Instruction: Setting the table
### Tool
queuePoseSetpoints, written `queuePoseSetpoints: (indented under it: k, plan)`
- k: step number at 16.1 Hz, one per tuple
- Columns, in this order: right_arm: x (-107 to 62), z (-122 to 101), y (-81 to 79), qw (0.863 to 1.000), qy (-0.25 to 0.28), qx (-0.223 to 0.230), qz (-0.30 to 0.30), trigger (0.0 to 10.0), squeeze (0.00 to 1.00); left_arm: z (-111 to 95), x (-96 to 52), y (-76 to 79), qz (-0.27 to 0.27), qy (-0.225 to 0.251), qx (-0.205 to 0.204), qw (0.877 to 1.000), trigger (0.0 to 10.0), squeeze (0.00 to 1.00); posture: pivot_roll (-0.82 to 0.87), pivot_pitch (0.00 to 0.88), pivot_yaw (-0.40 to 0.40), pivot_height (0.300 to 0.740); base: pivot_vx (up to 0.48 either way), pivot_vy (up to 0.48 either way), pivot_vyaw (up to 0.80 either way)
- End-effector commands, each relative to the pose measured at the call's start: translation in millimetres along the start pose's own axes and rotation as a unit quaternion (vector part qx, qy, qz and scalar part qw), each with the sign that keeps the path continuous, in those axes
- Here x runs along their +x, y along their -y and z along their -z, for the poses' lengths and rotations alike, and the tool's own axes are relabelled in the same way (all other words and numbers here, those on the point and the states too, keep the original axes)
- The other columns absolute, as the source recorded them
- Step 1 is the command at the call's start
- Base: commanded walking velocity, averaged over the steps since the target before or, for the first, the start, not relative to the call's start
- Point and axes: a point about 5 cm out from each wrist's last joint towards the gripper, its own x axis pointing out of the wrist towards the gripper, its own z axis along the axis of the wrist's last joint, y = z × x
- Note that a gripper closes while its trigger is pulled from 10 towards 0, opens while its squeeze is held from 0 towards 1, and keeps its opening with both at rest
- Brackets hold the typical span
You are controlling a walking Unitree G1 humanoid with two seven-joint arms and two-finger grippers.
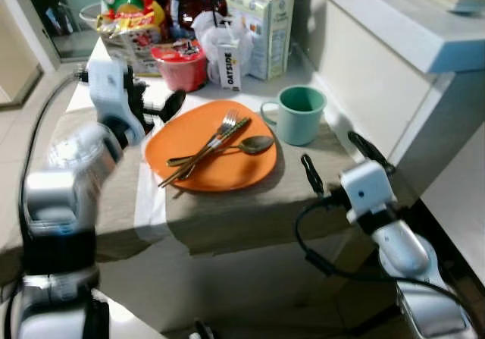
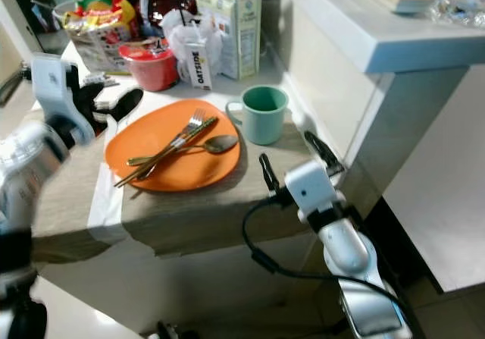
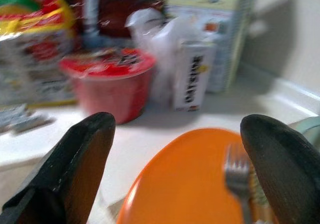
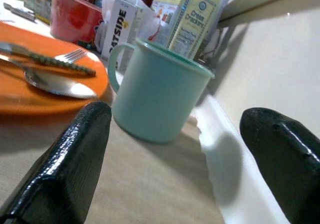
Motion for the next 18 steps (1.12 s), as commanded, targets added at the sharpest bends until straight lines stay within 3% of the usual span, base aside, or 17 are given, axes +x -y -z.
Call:
queuePoseSetpoints:
  k: [1, 5, 6, 9, 10, 14, 18]
  plan:
    - [-2.8, -0.1, 0.5, 1.000, 0.003, -0.009, 0.004, 10.0, 0.00, -4.9, 3.6, 3.1, 0.034, -0.018, -0.009, 0.999, 10.0, 0.00, -0.13, 0.044, 0.098, 0.740, 0.000, 0.000, 0.00]
    - [-6.8, -1.2, -3.0, 1.000, 0.016, -0.013, 0.013, 10.0, 0.00, -18.5, 3.6, 7.0, 0.104, -0.066, -0.003, 0.992, 10.0, 0.00, -0.12, 0.061, 0.115, 0.740, 0.000, 0.000, 0.00]
    - [-5.1, -2.4, -3.9, 1.000, 0.021, -0.010, 0.018, 10.0, 0.00, -14.2, 1.1, 6.0, 0.124, -0.102, -0.003, 0.987, 10.0, 0.00, -0.12, 0.067, 0.123, 0.740, 0.000, 0.000, 0.00]
    - [-0.7, -6.5, -3.4, 0.999, 0.028, -0.005, 0.027, 10.0, 0.00, 3.5, -2.1, 0.1, 0.131, -0.152, -0.003, 0.980, 10.0, 0.00, -0.11, 0.080, 0.129, 0.740, 0.000, 0.000, 0.00]
    - [2.4, -9.9, 0.1, 0.999, 0.033, -0.002, 0.034, 10.0, 0.00, 11.6, -5.0, 4.7, 0.146, -0.173, -0.005, 0.974, 10.0, 0.00, -0.11, 0.086, 0.132, 0.740, 0.000, 0.000, 0.00]
    - [5.9, -8.7, 3.8, 0.999, 0.030, -0.006, 0.043, 10.0, 0.00, 13.0, -18.5, 12.5, 0.177, -0.212, -0.007, 0.961, 10.0, 0.00, -0.10, 0.101, 0.147, 0.740, 0.000, 0.000, 0.00]
    - [7.2, -8.9, -0.4, 0.999, 0.029, -0.001, 0.043, 10.0, 0.00, 20.7, -24.2, 15.6, 0.181, -0.227, -0.013, 0.957, 10.0, 0.00, -0.09, 0.105, 0.148, 0.740, 0.000, 0.000, 0.00]
